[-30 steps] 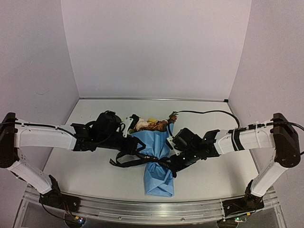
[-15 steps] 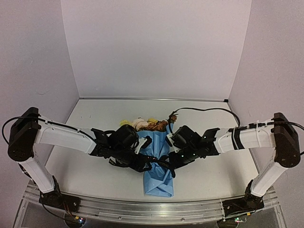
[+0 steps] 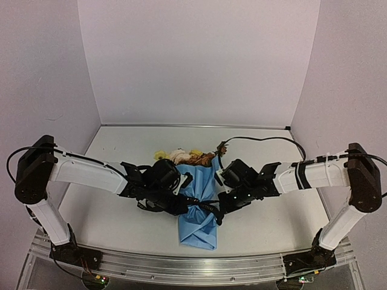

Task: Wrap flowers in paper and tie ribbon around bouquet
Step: Tie the half-tied ribbon around the folded bouquet.

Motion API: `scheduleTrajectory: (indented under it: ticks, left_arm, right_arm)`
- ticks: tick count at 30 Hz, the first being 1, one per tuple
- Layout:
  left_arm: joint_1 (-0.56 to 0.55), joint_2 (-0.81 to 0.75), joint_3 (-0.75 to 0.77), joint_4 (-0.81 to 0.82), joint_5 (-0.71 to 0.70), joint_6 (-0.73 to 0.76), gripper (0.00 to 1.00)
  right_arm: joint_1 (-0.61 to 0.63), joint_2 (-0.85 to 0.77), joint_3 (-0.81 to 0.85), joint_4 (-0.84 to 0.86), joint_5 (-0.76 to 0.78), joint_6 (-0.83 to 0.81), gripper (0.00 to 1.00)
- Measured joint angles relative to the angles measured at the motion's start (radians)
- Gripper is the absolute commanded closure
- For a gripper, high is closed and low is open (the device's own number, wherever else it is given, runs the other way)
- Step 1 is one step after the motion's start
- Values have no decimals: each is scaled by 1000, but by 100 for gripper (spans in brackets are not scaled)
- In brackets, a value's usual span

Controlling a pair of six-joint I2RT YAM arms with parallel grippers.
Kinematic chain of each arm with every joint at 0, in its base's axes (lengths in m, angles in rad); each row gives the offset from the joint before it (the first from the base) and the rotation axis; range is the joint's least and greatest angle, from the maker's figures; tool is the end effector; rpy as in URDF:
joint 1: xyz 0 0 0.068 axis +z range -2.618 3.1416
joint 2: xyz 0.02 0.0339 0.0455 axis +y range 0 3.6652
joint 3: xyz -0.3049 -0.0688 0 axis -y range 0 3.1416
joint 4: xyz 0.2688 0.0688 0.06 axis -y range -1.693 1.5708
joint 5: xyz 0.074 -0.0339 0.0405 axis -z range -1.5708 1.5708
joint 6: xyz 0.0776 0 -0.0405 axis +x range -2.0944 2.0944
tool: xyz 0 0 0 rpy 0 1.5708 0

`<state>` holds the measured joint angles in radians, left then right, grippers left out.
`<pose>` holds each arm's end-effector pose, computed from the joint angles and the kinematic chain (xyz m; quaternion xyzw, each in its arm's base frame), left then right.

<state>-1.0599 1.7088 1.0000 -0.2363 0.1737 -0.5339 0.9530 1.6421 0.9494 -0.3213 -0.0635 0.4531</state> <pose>0.1805 -0.3495 0.1641 0.2722 0.9083 -0.2770 0.1553 0.2085 0.3020 0.1636 -0.2462 0.9290 0.2009 0.1898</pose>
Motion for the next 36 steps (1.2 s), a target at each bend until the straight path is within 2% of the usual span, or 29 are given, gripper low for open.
scheduleTrajectory:
  ticks: [13, 36]
  left_arm:
    - [-2, 0, -10, 9, -33, -67, 100]
    - [-2, -12, -60, 43, -55, -74, 100]
  right_arm:
    - [-116, -30, -52, -20, -44, -18, 100]
    - [-279, -46, -63, -107, -27, -38, 100]
